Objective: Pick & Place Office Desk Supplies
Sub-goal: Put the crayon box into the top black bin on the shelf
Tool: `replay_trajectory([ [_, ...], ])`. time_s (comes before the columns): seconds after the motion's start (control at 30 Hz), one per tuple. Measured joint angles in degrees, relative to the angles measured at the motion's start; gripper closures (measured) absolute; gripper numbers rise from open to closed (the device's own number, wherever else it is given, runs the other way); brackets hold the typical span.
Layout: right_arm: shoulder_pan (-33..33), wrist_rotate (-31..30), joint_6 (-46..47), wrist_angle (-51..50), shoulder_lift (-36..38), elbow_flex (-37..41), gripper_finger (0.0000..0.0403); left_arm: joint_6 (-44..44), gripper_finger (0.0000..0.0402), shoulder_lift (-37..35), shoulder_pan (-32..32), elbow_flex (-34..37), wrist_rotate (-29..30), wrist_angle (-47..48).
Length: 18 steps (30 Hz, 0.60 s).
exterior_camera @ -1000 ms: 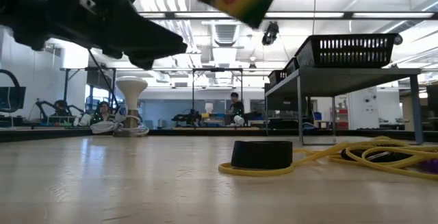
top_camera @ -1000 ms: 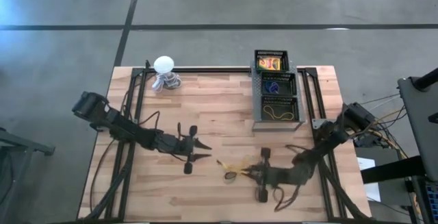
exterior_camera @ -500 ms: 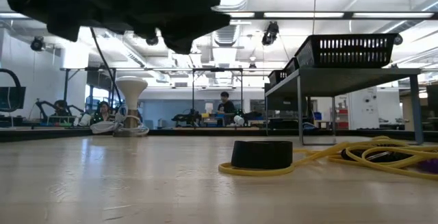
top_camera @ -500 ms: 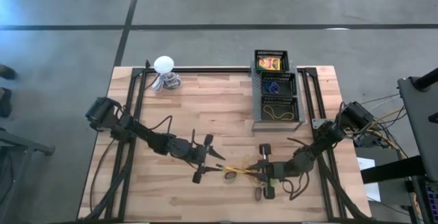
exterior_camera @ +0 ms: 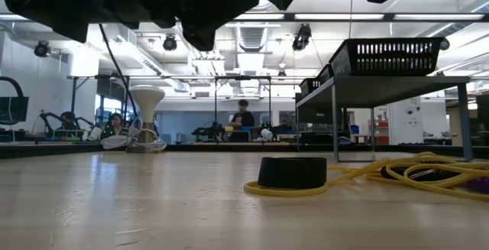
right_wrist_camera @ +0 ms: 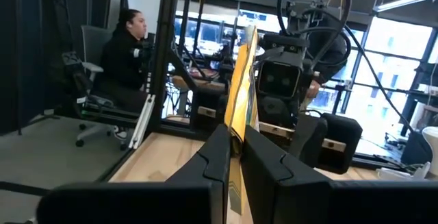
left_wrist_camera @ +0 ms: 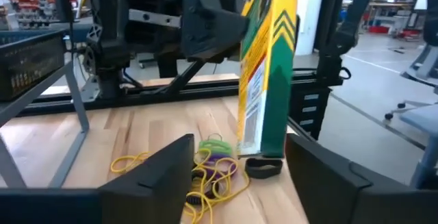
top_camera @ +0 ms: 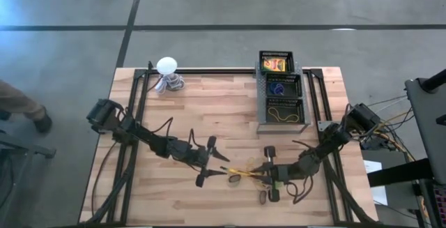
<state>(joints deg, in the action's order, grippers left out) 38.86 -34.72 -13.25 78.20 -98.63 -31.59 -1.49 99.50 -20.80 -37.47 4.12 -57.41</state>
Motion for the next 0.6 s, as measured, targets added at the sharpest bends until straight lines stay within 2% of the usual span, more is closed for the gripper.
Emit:
replay_trajectory([
  [0.37, -2.4, -1.3, 7.5, -7.5, 0.0, 0.0, 0.0381, -1.6, 0.0368, 0.0, -0.2, -0.1, 0.8, 1.6],
  [0.43, -2.5, -2.1, 9.2, -9.7, 0.0, 0.0, 0.0379, -2.3, 0.0376, 0.0, -0.2, -0.1, 0.8, 3.3],
  [0.6, -1.5, -11.5, 14.4, -20.2, 1.9, -0.1, 0.0342, -6.4, 0.037, -1.7, 0.6, -0.1, 2.6, 11.2],
])
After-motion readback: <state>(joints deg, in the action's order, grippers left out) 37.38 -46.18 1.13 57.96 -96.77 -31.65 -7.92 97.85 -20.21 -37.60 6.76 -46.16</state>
